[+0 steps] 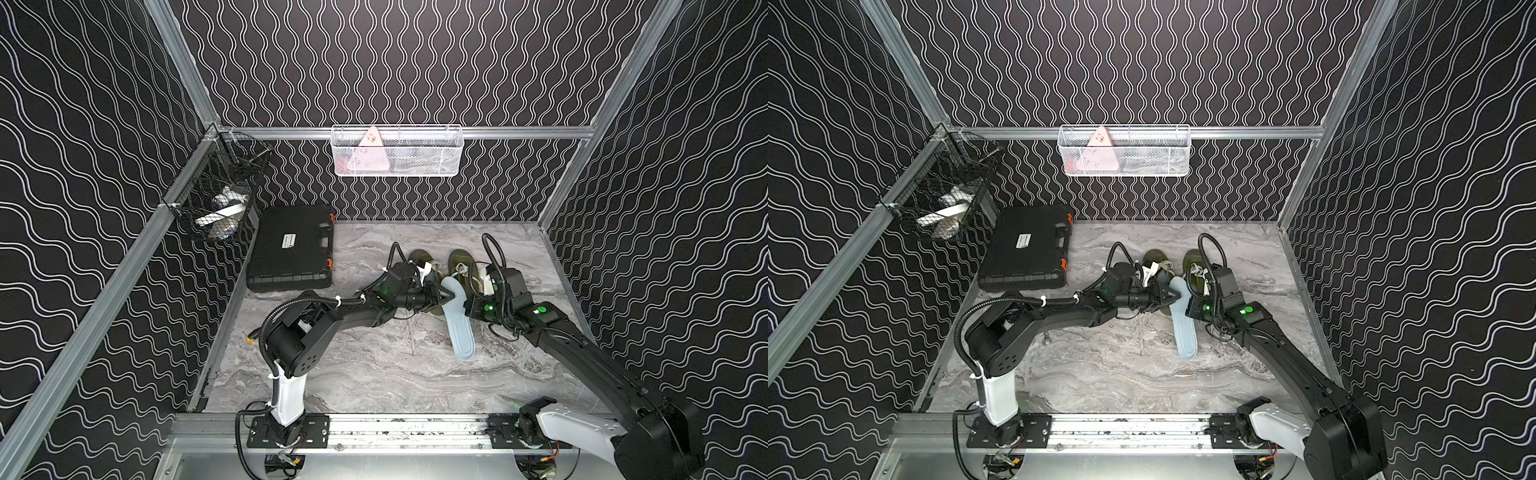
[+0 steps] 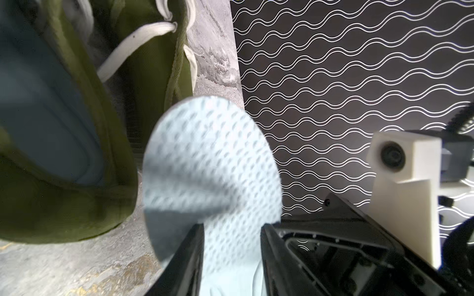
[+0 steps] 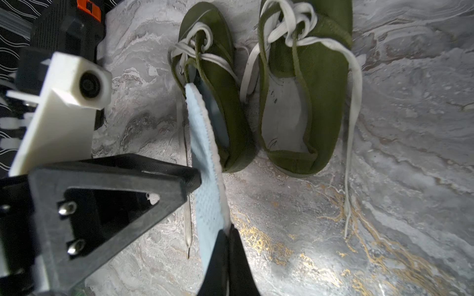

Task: Insert the insole into the shoe
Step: Pick up the insole from the center of the board.

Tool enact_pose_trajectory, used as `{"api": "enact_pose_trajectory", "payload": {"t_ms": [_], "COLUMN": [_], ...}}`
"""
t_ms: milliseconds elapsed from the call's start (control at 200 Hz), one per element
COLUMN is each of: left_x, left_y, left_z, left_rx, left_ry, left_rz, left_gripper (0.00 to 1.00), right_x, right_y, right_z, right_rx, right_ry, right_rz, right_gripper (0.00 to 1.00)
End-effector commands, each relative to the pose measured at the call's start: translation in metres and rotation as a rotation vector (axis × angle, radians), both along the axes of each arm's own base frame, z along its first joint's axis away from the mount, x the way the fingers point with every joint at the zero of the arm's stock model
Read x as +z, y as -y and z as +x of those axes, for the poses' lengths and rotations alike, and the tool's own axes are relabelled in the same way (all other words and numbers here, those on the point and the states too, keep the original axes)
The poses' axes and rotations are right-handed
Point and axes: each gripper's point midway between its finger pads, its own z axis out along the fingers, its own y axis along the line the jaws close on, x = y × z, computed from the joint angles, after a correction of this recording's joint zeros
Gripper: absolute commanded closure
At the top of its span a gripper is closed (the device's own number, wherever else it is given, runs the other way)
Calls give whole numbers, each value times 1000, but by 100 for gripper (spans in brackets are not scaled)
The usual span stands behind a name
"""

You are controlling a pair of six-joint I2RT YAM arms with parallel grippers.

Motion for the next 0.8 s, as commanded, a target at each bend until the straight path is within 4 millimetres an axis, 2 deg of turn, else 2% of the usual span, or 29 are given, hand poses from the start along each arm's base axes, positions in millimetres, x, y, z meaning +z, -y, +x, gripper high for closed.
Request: {"api": "enact_pose_trajectory", "payload": {"t_ms": [0, 155, 325, 520, 655, 796], "left_x": [3, 7, 7, 4, 10, 22], "left_y": [2, -2, -9, -7, -1, 2], "left_z": [-3, -3, 2, 6, 10, 12], "left_rx": [-21, -22, -2, -1, -1, 2], "left_ry": [14, 50, 40, 36, 45, 65], "left_rz": [-26, 26, 11, -6, -45, -72], "left_gripper": [58, 52, 46, 38, 37, 44], "right_x": [9, 8, 16, 21, 22, 17], "right_y": [-4, 11, 8, 5, 0, -8], "right_z": [6, 7, 6, 3, 3, 5], "right_rx": [7, -38, -33, -20, 8, 50], "right_ry": [26, 27, 41, 47, 43, 19], "right_rz": [16, -36, 15, 42, 64, 75], "right_gripper": [100, 100, 100, 100, 100, 100]}}
